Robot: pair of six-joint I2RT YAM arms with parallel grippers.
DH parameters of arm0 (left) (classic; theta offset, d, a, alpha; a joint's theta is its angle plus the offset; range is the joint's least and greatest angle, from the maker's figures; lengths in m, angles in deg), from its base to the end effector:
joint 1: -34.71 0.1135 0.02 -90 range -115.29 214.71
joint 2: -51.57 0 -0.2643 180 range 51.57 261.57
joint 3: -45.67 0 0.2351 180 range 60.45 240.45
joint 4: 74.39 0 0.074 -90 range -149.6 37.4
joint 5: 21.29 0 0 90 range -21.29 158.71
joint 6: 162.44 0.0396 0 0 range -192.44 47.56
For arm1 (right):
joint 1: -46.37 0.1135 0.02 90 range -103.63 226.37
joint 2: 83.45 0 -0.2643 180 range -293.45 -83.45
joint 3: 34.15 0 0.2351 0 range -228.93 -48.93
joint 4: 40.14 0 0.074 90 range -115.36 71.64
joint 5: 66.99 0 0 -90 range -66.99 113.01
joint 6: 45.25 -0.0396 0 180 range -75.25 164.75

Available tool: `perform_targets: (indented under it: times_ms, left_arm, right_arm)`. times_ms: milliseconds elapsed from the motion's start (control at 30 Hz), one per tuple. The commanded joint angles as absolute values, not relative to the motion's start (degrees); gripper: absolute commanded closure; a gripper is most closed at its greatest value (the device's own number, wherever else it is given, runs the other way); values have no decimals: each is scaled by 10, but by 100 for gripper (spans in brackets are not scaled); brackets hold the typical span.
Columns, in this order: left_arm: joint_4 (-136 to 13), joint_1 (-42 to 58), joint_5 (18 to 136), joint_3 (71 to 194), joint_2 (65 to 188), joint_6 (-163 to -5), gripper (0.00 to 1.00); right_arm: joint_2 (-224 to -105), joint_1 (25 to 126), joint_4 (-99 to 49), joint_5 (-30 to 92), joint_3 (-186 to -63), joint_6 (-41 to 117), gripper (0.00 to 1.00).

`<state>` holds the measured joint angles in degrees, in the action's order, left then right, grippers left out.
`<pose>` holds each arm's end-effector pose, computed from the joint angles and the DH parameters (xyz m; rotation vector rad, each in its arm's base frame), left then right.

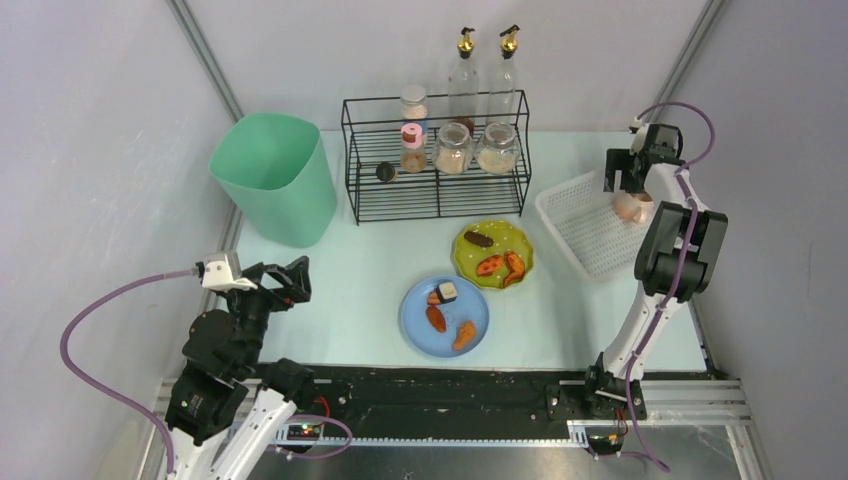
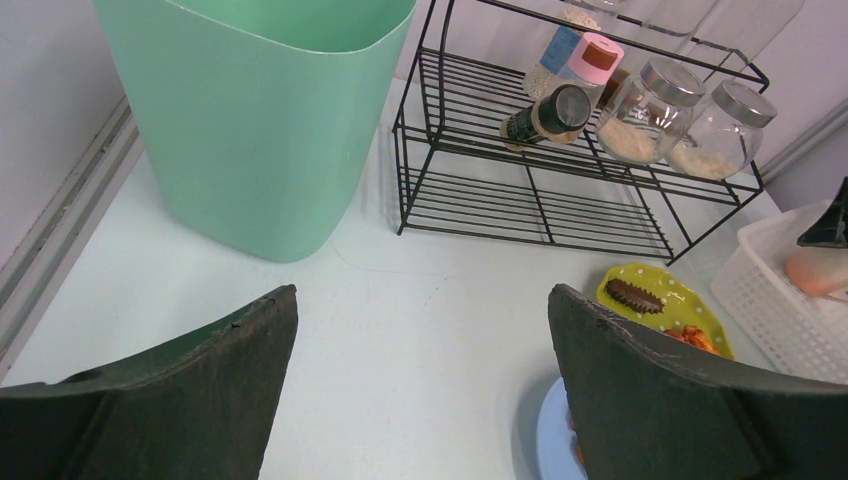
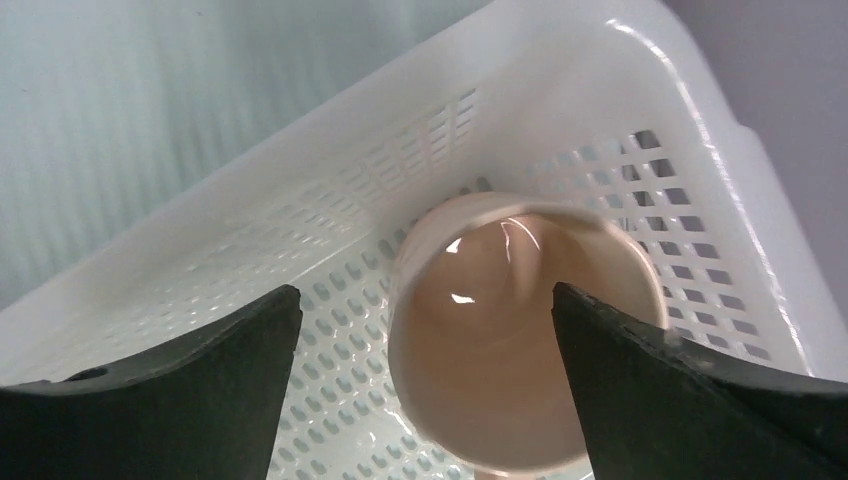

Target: Clear the kitchen counter

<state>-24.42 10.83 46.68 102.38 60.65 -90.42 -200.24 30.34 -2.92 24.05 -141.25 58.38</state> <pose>0.0317 0.0022 0.3244 -0.2145 1.6003 -0.2557 0.4312 -0.1232 0.2269 0.0417 2.4006 -0.2216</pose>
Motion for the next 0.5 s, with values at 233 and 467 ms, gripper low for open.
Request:
perform_targets:
  times_ms: [233, 467]
  left_arm:
    - [-259, 104, 480, 1029, 600, -905, 2]
    - [-259, 103, 480, 1027, 599, -907, 2]
  right_arm:
    - [-1838, 357, -64, 186, -1408, 544, 1]
    - [-1717, 450, -125, 103, -1320, 474, 0]
